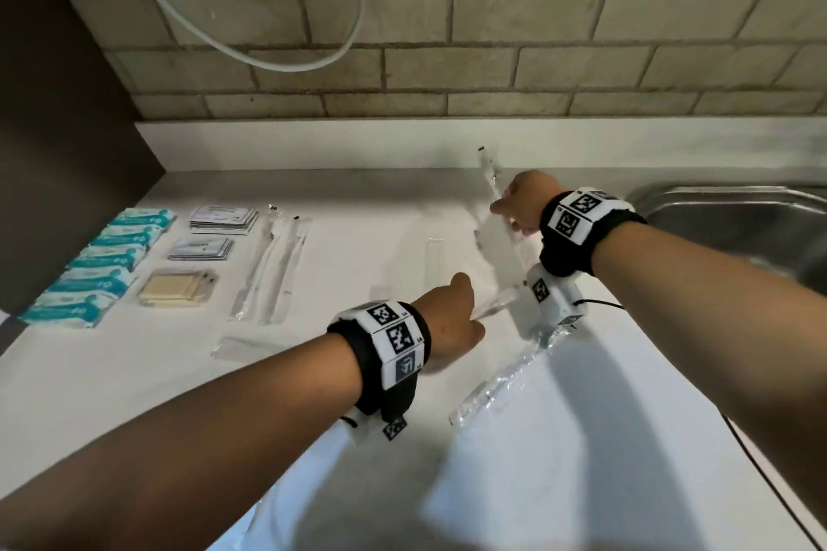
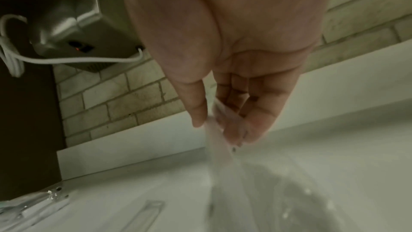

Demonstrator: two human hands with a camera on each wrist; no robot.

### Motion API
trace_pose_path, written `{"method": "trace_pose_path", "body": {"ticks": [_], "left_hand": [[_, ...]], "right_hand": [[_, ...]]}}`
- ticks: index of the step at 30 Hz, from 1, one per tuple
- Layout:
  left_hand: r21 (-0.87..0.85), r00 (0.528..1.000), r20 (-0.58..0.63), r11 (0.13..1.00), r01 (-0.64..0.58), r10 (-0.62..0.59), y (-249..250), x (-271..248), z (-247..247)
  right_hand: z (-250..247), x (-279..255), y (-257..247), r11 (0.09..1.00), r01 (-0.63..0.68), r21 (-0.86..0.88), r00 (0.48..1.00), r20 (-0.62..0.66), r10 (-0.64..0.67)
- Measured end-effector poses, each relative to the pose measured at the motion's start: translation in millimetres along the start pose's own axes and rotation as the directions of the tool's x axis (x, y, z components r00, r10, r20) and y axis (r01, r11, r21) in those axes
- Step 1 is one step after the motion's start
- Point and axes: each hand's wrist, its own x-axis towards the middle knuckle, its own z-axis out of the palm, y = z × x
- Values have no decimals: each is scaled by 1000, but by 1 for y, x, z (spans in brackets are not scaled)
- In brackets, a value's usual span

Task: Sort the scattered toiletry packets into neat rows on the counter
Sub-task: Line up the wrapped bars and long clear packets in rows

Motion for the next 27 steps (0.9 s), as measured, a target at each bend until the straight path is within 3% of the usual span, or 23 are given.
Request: {"method": "trace_pose_path", "body": {"ticks": [3,8,12,17,21,24,27], "left_hand": [[47,999,45,999,-19,17,11,-7,19],[292,997,38,953,-76,67,26,-7,32],[278,999,2,959,-51,52,28,-9,13],[105,991,-127,993,52,-38,-13,-24,-42],[-182,931,-320,976,122,-176,-57,-35,-81],[-418,910,-360,908,40,-206,-74,-39,-94],[-531,913,-357,847,-23,-199,-78,-42,-99]], "right_hand": [[-10,-21,12,998,24,53,1000,-18,-23],[-13,-49,31,992,75,106,997,-25,-73],[-18,-66,45,979,104,175,994,-63,-94],[-31,-73,42,943,169,288,982,-128,-137],[-17,-75,14,929,235,284,972,-92,-218],[5,-78,-25,896,328,298,941,-22,-337],[29,-85,-69,832,422,359,889,15,-458]]}}
